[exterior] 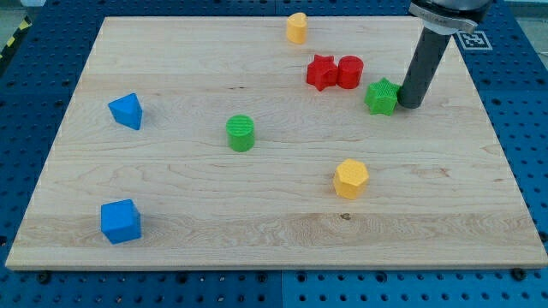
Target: Move the green star to the bottom of the red circle
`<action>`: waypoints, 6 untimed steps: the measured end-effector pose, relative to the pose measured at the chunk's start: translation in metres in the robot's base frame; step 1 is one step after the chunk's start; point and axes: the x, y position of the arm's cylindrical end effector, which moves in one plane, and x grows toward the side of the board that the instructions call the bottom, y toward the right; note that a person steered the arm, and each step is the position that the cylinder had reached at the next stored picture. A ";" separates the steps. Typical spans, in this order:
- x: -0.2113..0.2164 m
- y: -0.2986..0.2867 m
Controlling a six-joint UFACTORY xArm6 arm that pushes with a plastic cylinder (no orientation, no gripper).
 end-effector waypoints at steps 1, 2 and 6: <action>0.004 -0.027; 0.005 -0.031; 0.040 -0.053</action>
